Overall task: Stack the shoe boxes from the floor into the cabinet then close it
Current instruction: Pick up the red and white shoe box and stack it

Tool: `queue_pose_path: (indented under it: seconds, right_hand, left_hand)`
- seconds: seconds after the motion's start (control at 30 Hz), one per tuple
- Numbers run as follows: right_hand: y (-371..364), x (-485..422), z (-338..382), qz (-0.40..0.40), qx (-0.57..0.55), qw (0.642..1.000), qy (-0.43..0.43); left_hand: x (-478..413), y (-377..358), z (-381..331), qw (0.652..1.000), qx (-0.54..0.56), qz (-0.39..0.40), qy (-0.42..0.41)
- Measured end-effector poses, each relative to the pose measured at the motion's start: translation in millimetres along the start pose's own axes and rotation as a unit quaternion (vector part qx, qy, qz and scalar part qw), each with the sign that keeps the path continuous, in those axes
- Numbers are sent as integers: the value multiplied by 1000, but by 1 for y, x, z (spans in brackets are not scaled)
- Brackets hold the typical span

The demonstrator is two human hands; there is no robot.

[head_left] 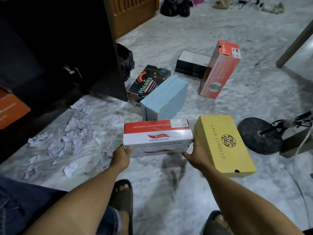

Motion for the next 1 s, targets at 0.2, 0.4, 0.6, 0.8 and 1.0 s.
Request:
queue_pose_path:
  seconds: [0.2,0.4,0.6,0.8,1.0]
  right_hand:
    - [9,19,3,-12,14,999,42]
    - [24,42,5,-32,-21,999,25]
    - [23,51,-15,-1,-28,999,-20]
    - [16,62,-32,23,4,999,-39]
    - [14,48,-44,17,-24,996,-86]
  left_hand:
    - [4,12,-11,998,22,-65,-1]
    - [19,7,-28,994,97,-34,-40]
    - [23,-10,-22,994,0,63,-85]
    - [27,-20,-21,987,-21,117,-107]
    - [12,-29,6,986,16,134,-102]
Point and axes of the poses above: each hand's wrist, its own x-axis away from the middle knuckle, its own y-axis out of the back of the hand, z = x × y, the point moved 6 cm from there along -x, towards the middle knuckle, and after that the axes turned 1 degree about z, right-handed, at the moved point
